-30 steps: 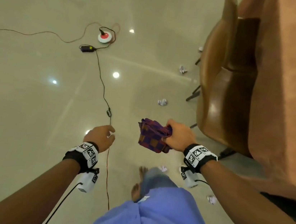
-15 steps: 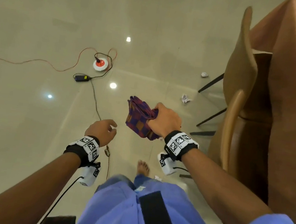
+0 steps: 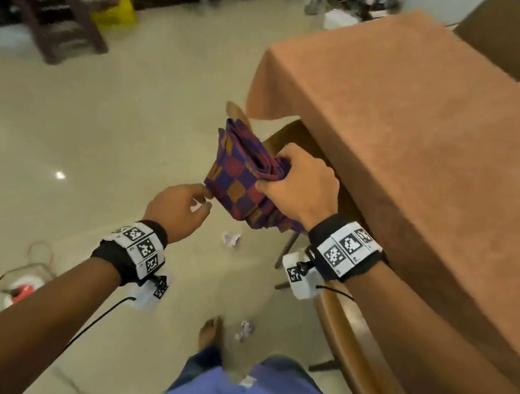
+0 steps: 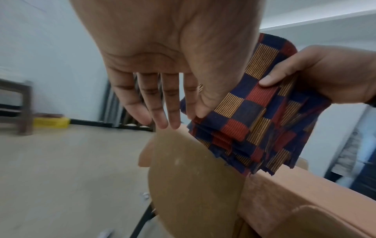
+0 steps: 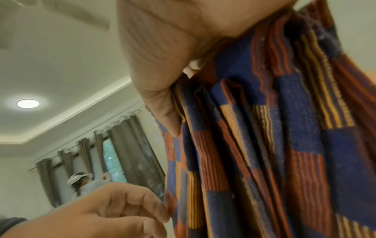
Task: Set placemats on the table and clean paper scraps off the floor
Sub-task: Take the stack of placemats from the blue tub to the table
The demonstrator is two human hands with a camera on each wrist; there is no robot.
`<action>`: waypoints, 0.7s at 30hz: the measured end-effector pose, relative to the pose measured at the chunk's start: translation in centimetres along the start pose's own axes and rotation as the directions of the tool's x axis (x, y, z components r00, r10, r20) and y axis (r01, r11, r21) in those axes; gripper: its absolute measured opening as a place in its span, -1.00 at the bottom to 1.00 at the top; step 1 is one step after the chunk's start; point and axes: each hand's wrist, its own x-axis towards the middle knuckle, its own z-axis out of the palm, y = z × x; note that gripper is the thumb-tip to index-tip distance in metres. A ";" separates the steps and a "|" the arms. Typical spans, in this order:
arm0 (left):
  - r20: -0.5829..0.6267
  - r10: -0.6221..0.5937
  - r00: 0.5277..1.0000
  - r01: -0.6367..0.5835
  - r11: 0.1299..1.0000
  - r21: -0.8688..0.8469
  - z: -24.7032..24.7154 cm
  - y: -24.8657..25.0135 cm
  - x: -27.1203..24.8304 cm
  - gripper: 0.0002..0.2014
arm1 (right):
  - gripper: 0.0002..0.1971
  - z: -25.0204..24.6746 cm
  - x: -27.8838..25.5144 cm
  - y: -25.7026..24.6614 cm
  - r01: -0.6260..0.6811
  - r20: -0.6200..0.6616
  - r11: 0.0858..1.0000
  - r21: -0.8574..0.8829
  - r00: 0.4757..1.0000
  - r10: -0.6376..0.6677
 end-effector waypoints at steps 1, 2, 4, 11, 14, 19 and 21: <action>0.012 0.073 0.997 -0.073 0.997 0.011 -0.5 1.5 2.3 -0.80 | -0.57 -1.1 1.1 1.0 -0.039 -0.052 0.999 0.003 0.998 0.039; 0.031 0.155 0.987 -0.156 0.987 0.028 -0.7 3.4 4.9 -0.80 | -0.56 -2.4 2.1 2.3 -0.096 -0.116 0.995 0.019 0.988 0.097; 0.056 0.281 0.958 -0.284 0.957 0.052 -0.8 7.3 8.7 -0.79 | -0.59 -4.6 3.4 5.3 -0.201 -0.226 0.978 0.062 0.951 0.210; 0.280 0.491 0.825 -0.532 0.842 0.092 2.8 19.2 18.0 -0.71 | -0.66 -10.8 3.9 16.8 -0.461 -0.349 0.881 0.103 0.813 0.466; 0.348 0.516 0.783 -0.583 0.804 0.117 5.5 24.6 21.5 -0.69 | -0.67 -13.5 4.1 21.6 -0.522 -0.359 0.833 0.184 0.753 0.552; 0.479 0.501 0.721 -0.639 0.747 0.181 9.9 30.5 27.4 -0.67 | -0.55 -16.7 6.7 27.7 -0.615 -0.359 0.731 0.294 0.638 0.681; 0.523 0.485 0.700 -0.656 0.727 0.204 11.5 32.1 30.5 -0.66 | -0.63 -17.9 8.8 29.9 -0.629 -0.352 0.693 0.351 0.598 0.720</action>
